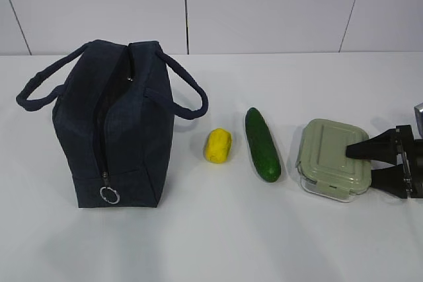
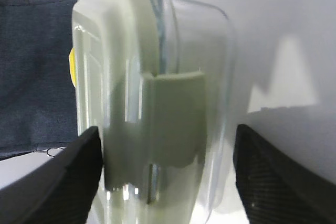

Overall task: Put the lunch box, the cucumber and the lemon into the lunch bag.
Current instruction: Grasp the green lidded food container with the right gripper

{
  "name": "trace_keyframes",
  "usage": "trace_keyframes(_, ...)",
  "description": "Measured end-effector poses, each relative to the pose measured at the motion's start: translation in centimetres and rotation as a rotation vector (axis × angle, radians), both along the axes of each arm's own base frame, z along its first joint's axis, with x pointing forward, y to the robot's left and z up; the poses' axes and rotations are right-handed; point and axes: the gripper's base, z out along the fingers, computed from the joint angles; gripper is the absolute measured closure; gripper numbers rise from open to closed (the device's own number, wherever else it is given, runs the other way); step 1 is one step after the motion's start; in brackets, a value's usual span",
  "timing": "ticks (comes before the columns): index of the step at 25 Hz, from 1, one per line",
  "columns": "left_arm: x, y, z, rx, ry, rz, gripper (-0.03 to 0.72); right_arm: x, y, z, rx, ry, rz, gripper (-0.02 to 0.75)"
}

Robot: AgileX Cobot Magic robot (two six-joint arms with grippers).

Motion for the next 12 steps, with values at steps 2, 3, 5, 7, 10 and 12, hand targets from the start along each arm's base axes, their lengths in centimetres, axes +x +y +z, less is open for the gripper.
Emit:
trace_keyframes(2, 0.00, 0.00, 0.00, 0.000, 0.000, 0.000, 0.449, 0.01, 0.00, 0.01, 0.001, 0.000, -0.001, 0.155)
trace_keyframes(3, 0.00, 0.00, 0.00, 0.000, 0.000, 0.000, 0.449, 0.01, 0.00, 0.01, 0.001, 0.000, -0.001, 0.155)
trace_keyframes(5, 0.00, 0.00, 0.00, 0.000, 0.000, 0.000, 0.449, 0.01, 0.00, 0.01, 0.001, 0.000, -0.001, 0.162)
trace_keyframes(7, 0.00, 0.00, 0.00, 0.000, 0.000, 0.000, 0.449, 0.01, 0.00, 0.01, 0.001, 0.000, -0.001, 0.182)
trace_keyframes(10, 0.00, 0.00, 0.00, 0.000, 0.000, 0.000, 0.449, 0.02, 0.01, 0.04, 0.005, -0.002, -0.002, 0.220)
trace_keyframes(12, 0.00, 0.00, 0.00, 0.000, 0.000, 0.000, 0.449, 0.03, 0.01, 0.04, 0.005, -0.002, -0.003, 0.231)
